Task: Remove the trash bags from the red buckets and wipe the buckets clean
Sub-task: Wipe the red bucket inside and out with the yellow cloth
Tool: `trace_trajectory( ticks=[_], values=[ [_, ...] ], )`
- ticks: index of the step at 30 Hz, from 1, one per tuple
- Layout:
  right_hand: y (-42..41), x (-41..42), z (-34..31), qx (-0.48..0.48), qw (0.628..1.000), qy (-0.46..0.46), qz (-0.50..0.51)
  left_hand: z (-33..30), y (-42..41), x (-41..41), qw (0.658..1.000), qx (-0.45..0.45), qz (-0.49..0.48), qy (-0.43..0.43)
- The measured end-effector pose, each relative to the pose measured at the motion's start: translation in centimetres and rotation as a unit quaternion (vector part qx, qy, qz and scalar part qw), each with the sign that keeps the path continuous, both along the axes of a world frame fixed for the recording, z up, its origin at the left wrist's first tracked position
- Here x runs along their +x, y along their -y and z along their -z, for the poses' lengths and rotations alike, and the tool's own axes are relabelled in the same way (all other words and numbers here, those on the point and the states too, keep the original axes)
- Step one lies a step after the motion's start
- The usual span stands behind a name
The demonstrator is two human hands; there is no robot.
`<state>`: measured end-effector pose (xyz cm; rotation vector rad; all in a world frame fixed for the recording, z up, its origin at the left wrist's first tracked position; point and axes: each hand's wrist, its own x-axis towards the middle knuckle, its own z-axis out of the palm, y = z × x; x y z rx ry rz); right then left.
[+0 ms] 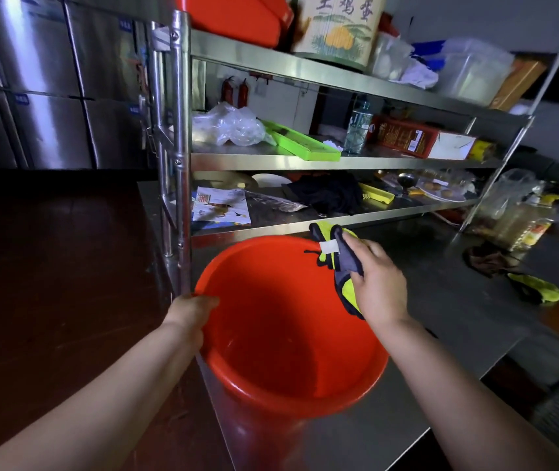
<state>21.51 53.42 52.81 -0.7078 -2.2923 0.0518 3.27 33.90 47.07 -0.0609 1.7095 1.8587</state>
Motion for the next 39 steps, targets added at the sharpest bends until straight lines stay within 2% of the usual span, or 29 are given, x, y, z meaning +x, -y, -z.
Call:
trace_trajectory(
  ticks=[3,5,7,8,9,10,12,13,18,22,26,28,30,32,34,36,37,39],
  values=[
    [1.9,0.9,-0.4,0.019,1.000,0.023,-0.006,0.4,-0.9,0.2,0.999,0.005,0.026,0.038],
    [3.1,1.5,-0.3,0.049,0.998,0.044,-0.008,0.4,-1.3,0.2,0.999,-0.033,0.025,-0.001],
    [4.1,2.0,-0.1,0.087,0.994,0.060,-0.011,-0.3,-1.5,0.7,0.970,-0.180,0.025,-0.159],
    [4.5,2.2,0.1,0.106,0.992,0.063,-0.011,-1.1,-1.4,1.5,0.946,-0.198,0.025,-0.255],
    [5.0,2.4,0.2,0.124,0.990,0.065,-0.012,-1.9,-1.5,2.5,0.930,-0.168,0.053,-0.322],
    [5.4,2.5,0.3,0.141,0.988,0.067,-0.014,-2.9,-1.6,3.7,0.937,-0.095,0.096,-0.321],
    [6.1,2.4,0.5,0.162,0.984,0.072,-0.021,-4.5,-2.0,6.0,0.954,0.037,0.209,-0.212],
    [6.4,2.4,0.5,0.167,0.983,0.071,-0.021,-4.8,-2.2,6.6,0.953,0.072,0.240,-0.168],
    [6.8,3.1,1.0,0.182,0.982,0.053,-0.005,-5.8,-2.7,8.2,0.948,0.104,0.242,-0.182],
    [5.8,3.8,1.6,0.187,0.977,0.080,-0.071,-6.8,-3.3,9.8,0.938,0.131,0.244,-0.207],
    [3.1,6.4,1.7,0.017,0.979,0.104,-0.173,-7.6,-4.3,11.0,0.946,0.156,0.176,-0.222],
    [1.9,8.2,1.6,-0.098,0.972,0.052,-0.208,-8.5,-4.9,12.3,0.944,0.207,0.168,-0.194],
    [1.0,9.6,0.8,-0.268,0.938,-0.063,-0.209,-9.4,-5.6,13.9,0.938,0.254,0.179,-0.154],
    [0.5,10.6,-0.3,-0.453,0.858,-0.122,-0.210,-9.8,-6.6,15.1,0.935,0.278,0.181,-0.129],
    [-0.3,11.1,-0.8,-0.581,0.764,-0.137,-0.245,-10.0,-7.3,16.5,0.935,0.278,0.177,-0.129],
    [-1.0,11.7,-1.1,-0.664,0.680,-0.144,-0.275,-9.8,-7.8,17.7,0.941,0.260,0.164,-0.140],
    [-1.3,12.0,-1.2,-0.686,0.653,-0.148,-0.285,-9.5,-8.1,18.1,0.945,0.248,0.155,-0.146],
    [-2.0,12.4,-0.9,-0.692,0.645,-0.164,-0.280,-8.5,-8.2,18.2,0.958,0.187,0.128,-0.177]
  ],
)
